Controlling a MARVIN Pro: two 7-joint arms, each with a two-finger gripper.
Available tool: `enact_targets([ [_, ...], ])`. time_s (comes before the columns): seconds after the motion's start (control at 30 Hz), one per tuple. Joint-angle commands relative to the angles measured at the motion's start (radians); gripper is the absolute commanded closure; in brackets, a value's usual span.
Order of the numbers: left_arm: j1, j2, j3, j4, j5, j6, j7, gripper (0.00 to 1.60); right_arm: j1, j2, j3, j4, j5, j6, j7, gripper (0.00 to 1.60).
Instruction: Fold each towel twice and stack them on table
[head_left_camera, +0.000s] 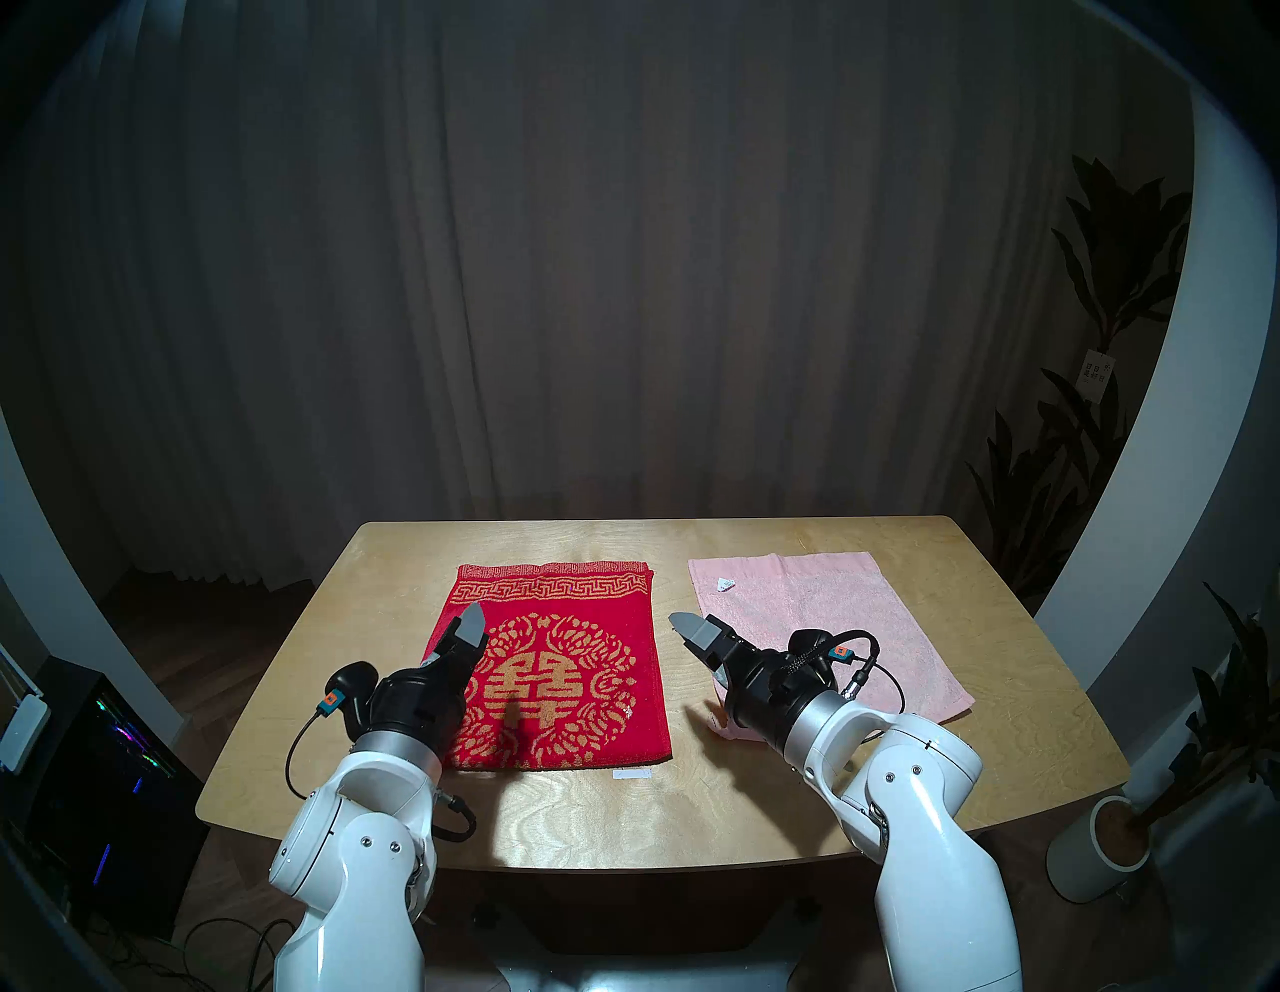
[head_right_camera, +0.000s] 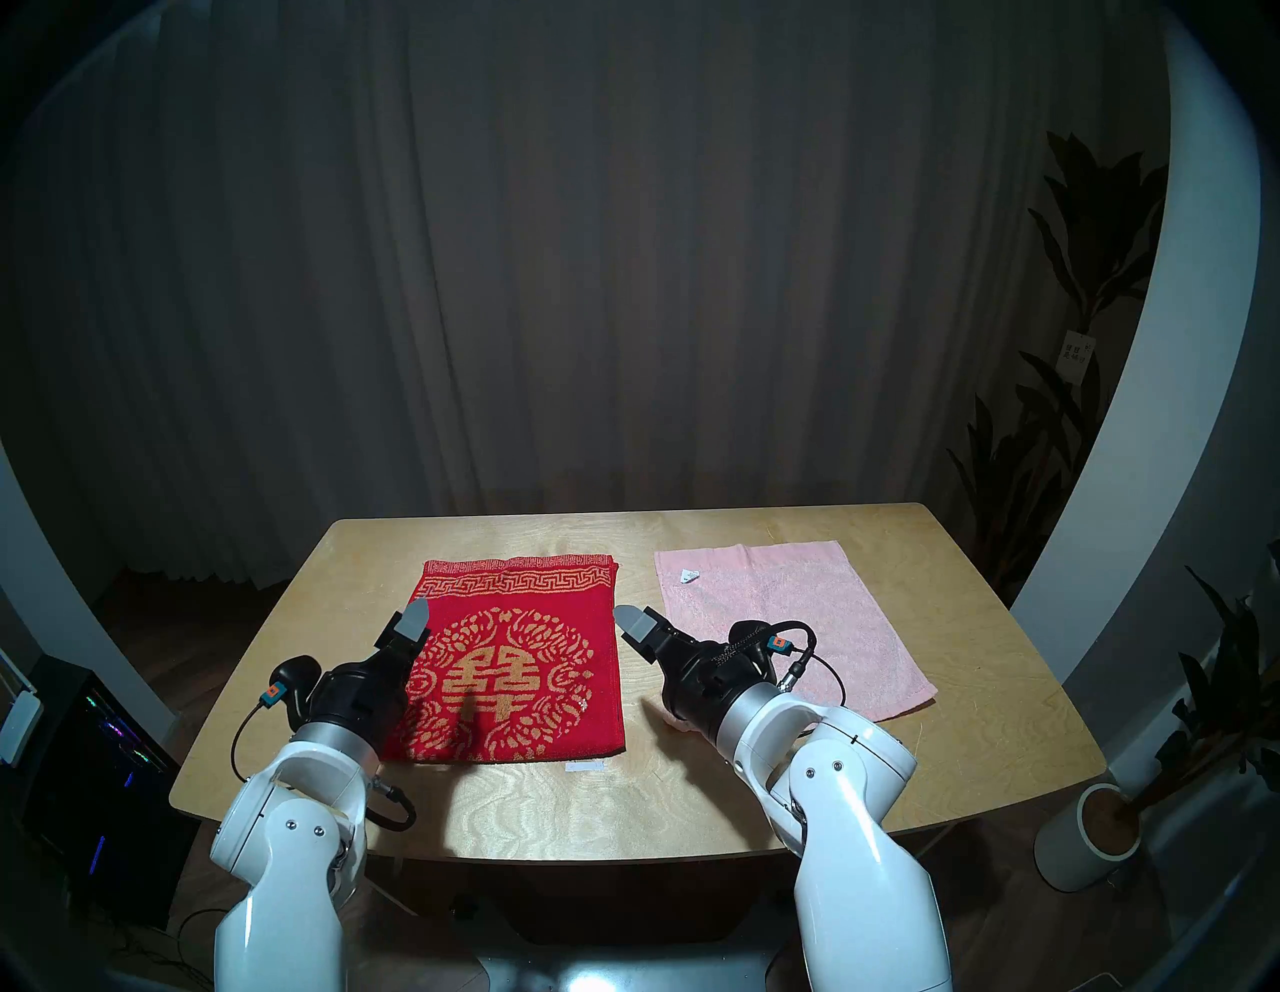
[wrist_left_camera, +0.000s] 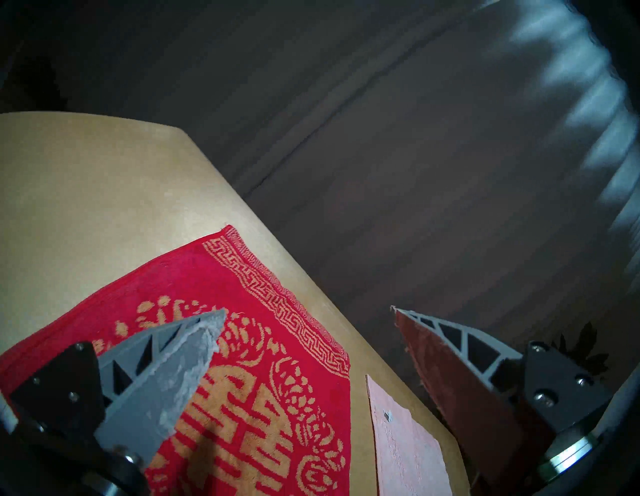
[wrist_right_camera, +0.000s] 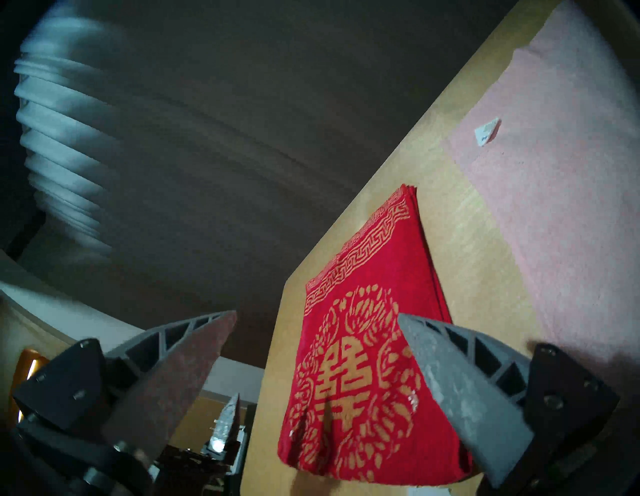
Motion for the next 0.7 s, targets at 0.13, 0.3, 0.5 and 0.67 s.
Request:
enact_targets([
  [0.13,0.081,-0.037,-0.024,-0.064,-0.157,0.046,0.025,0.0,-0.026,-0.011,0.036,-0.001,0.199,0.054,-0.057,0.0],
  [0.3,0.106,-0.051,-0.04,-0.091,-0.303,0.092,0.045,0.0,-0.029,-0.015,0.052,-0.027,0.26,0.079,-0.144,0.0],
  [0.5,0.108,-0.062,-0.057,-0.112,-0.434,0.154,0.078,0.0,-0.027,-0.016,0.06,-0.048,0.364,0.095,-0.263,0.0],
  [0.67,0.103,-0.067,-0.073,-0.105,-0.471,0.177,0.111,0.0,-0.046,-0.013,0.051,-0.052,0.501,0.044,-0.335,0.0],
])
